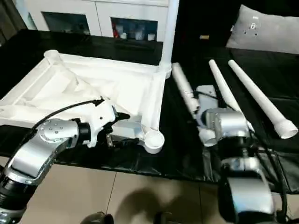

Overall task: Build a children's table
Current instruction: Pick table leg

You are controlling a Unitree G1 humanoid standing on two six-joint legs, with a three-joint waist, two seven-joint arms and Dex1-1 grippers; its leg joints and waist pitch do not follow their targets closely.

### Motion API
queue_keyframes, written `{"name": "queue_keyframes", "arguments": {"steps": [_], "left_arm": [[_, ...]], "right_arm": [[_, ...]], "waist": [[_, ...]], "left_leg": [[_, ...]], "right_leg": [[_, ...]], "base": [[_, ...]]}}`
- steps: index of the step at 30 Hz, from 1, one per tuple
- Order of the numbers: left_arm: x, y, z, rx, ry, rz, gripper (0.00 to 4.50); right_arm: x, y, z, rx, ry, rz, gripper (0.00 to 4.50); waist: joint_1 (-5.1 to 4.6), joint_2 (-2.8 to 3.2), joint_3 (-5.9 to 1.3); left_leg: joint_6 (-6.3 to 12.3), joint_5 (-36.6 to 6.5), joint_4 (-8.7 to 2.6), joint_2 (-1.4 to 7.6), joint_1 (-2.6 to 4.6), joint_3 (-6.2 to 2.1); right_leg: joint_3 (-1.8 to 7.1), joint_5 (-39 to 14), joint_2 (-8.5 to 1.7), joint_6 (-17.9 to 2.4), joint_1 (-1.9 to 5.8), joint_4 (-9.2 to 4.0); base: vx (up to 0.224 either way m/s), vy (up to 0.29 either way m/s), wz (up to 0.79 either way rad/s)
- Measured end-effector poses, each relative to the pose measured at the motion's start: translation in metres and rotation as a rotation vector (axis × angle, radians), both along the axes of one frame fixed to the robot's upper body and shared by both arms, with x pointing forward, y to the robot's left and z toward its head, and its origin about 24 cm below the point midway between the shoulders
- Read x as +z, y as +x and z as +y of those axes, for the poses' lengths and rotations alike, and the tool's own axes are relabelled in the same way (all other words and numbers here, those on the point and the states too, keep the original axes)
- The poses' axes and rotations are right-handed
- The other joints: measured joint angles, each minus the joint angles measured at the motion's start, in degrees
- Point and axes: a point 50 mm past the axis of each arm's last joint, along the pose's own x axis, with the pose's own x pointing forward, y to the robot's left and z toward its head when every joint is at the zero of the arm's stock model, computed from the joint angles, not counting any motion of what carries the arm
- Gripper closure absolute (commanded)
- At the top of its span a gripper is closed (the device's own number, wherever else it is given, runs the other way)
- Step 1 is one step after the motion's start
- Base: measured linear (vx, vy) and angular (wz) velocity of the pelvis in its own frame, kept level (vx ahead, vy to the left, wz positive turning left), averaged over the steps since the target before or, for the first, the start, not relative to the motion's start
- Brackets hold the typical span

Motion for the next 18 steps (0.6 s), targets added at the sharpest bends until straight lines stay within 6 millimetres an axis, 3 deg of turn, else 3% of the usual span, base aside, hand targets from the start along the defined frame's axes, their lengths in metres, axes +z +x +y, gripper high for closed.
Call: {"name": "queue_keyframes", "arguments": {"steps": [6, 18], "left_arm": [[0.0, 0.0, 0.001, 0.001, 0.005, -0.002, 0.0], [0.001, 0.0, 0.002, 0.003, 0.008, -0.01, 0.0]], "right_arm": [[-0.005, -0.009, 0.01, 0.019, 0.034, 0.054, 1.33], [-0.005, -0.013, 0.009, 0.004, 0.056, 0.077, 2.19]], "waist": [[0.03, -0.29, -0.18], [0.03, -0.3, -0.19]], "left_leg": [[-0.02, -0.01, -0.01, -0.01, 0.63, 0.0], [-0.04, 0.0, -0.06, -0.02, 0.61, 0.0]], "right_leg": [[0.01, -0.19, -0.01, 0.32, 0.61, -0.07], [0.01, -0.19, -0.01, 0.35, 0.6, -0.08]], "base": [[0.0, 0.0, 0.0], [0.0, 0.0, 0.0]]}}
